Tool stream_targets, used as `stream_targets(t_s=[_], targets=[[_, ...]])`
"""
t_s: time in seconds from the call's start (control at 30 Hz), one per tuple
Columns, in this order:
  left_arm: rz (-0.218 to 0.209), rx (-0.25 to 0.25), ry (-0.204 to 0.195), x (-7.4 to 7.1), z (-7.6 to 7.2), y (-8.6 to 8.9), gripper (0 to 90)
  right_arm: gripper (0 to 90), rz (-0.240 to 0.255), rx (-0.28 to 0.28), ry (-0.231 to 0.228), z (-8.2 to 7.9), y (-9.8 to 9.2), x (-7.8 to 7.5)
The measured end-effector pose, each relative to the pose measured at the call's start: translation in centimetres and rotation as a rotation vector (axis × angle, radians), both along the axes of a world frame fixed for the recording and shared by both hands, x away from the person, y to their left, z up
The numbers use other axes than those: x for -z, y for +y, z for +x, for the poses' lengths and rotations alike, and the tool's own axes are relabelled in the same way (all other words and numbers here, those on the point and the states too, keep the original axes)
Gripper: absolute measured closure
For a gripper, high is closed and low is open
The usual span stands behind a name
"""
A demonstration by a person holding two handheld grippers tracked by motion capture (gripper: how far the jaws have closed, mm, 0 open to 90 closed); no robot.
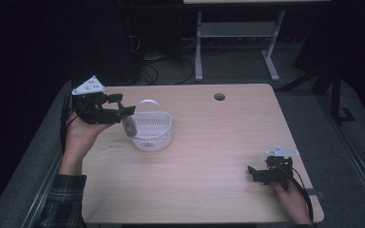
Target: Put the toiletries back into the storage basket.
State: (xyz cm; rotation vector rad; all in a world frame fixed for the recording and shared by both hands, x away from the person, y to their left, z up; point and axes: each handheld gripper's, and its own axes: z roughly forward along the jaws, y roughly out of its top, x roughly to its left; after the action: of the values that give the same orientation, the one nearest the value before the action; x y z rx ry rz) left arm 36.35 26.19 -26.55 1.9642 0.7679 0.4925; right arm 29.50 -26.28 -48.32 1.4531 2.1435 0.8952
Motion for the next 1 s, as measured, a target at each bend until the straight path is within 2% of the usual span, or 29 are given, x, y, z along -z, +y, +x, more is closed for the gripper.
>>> stream_targets(t_s=[0.27, 0.63, 1.0], targets=[[-0.005, -0.038, -0.009, 0.7, 1.1, -0.1, 29.9, 0.0, 0.000, -0.001, 0.001, 0.0, 0.0, 0.0], [-0.008, -0.051, -0.011, 2.1, 2.0, -0.5, 29.8, 0.0, 0.000, -0.001, 0.001, 0.0, 0.0, 0.0], [0.015, -0.060, 0.006, 3.7, 2.5, -0.8, 29.8, 0.0, 0.000, 0.000, 0.001, 0.0, 0.0, 0.0]])
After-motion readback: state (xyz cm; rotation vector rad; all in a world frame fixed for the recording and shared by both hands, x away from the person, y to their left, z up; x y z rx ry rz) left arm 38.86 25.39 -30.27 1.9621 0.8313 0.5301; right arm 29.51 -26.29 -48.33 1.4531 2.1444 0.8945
